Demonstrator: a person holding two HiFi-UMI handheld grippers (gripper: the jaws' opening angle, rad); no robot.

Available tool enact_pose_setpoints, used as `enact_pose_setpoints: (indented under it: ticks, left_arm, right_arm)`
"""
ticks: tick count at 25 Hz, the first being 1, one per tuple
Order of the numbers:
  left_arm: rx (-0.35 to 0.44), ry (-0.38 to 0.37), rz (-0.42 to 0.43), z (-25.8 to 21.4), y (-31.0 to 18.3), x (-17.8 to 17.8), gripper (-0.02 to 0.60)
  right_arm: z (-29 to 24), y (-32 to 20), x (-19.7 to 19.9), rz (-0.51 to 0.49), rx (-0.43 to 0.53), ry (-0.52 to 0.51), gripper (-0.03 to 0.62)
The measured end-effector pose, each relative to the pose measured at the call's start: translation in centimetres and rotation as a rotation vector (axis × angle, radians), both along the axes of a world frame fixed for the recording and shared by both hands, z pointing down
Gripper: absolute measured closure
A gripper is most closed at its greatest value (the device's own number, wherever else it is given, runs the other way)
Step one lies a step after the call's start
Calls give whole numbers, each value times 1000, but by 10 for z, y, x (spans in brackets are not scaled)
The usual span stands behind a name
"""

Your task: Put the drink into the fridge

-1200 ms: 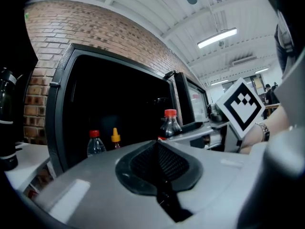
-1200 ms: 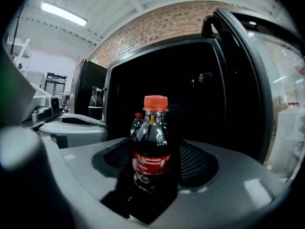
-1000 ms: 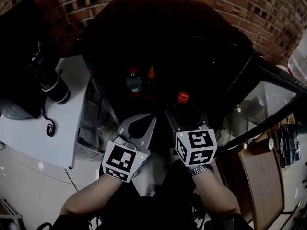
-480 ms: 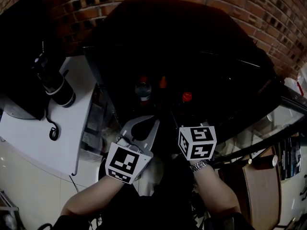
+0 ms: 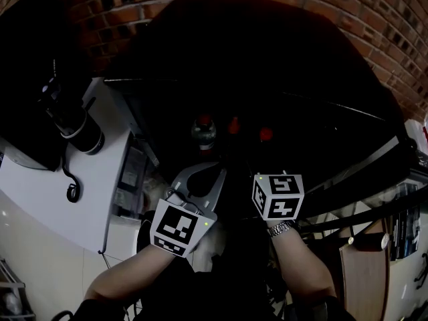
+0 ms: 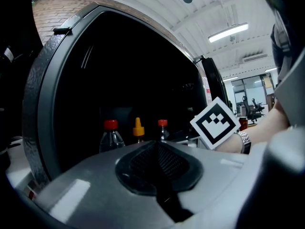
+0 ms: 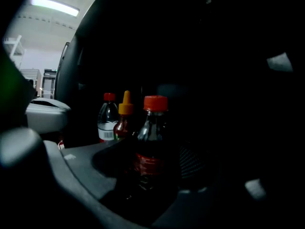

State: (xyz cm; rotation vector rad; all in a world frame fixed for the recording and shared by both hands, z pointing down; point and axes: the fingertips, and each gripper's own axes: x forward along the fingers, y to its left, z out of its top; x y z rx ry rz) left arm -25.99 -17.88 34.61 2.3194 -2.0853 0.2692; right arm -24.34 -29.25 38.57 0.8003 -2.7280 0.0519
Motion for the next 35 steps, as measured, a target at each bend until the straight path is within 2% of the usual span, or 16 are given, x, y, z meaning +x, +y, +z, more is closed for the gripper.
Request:
enact_pose_setpoints:
  ticks: [18, 31, 35]
  left_arm:
    - [-16, 13, 5, 9, -19, -3, 578]
    - [30, 7, 35, -15, -11, 27, 578]
    - [43, 5, 50, -21, -4, 38, 578]
  right_arm:
    - [4, -10, -8, -12, 32, 26, 292]
    - [-33, 34, 31, -23, 67, -36, 293]
    - [-49, 55, 48, -14, 79, -73, 322]
